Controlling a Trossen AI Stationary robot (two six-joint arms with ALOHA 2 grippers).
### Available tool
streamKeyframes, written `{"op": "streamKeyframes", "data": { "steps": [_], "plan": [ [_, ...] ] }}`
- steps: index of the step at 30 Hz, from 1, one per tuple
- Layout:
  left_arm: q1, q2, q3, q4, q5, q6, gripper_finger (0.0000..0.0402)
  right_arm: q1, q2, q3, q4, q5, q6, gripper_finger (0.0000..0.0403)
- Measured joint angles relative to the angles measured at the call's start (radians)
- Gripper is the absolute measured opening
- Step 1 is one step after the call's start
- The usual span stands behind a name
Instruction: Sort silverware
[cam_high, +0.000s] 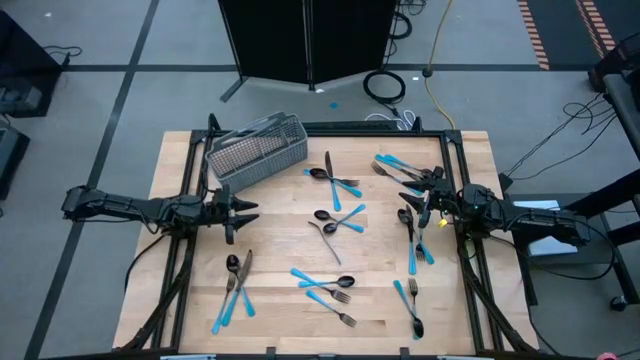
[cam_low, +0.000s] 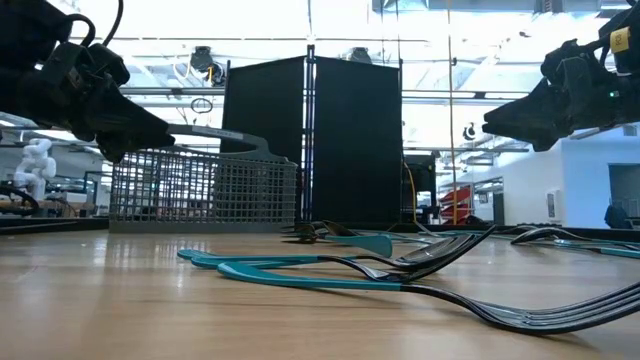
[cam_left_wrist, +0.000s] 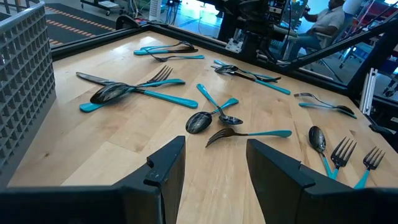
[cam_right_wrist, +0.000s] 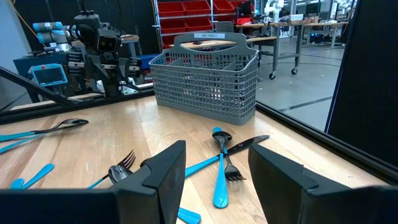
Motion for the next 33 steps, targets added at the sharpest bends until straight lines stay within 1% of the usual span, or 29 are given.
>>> {"op": "streamKeyframes", "data": {
  "steps": [9,13,19,21,23,25,27,32,33],
  "plan": [
    [0.000,0.000,0.000,0.000,0.000,0.007,0.0167,0.000,0.000,0.000,0.000,0.000,0.000,0.0169],
    [0.000,0.000,0.000,0.000,-0.039,0.145,0.0167,0.000,0.000,0.000,0.000,0.000,0.000,0.0169],
    [0.000,0.000,0.000,0.000,-0.045,0.289,0.0167,0.000,0.000,-0.001,0.011,0.001,-0.003,0.0169],
    [0.000,0.000,0.000,0.008,-0.034,0.238,0.0167,0.000,0.000,-0.001,0.041,0.001,-0.008,0.0169],
    [0.000,0.000,0.000,0.040,-0.006,0.105,0.0167,0.000,0.000,-0.001,0.066,0.000,0.004,0.0169],
    [0.000,0.000,0.000,0.088,0.001,-0.050,0.0167,0.000,0.001,-0.001,0.093,0.001,0.033,0.0169],
    [0.000,0.000,0.000,0.112,-0.001,-0.144,0.0167,0.000,0.000,-0.001,0.132,0.003,0.049,0.0169],
    [0.000,0.003,0.000,0.185,-0.083,-0.134,0.0167,0.000,0.000,-0.001,0.124,-0.007,0.084,0.0169],
    [0.001,0.003,0.000,0.209,-0.086,-0.138,0.0167,0.000,0.000,-0.001,0.118,-0.015,0.091,0.0169]
  ]
}}
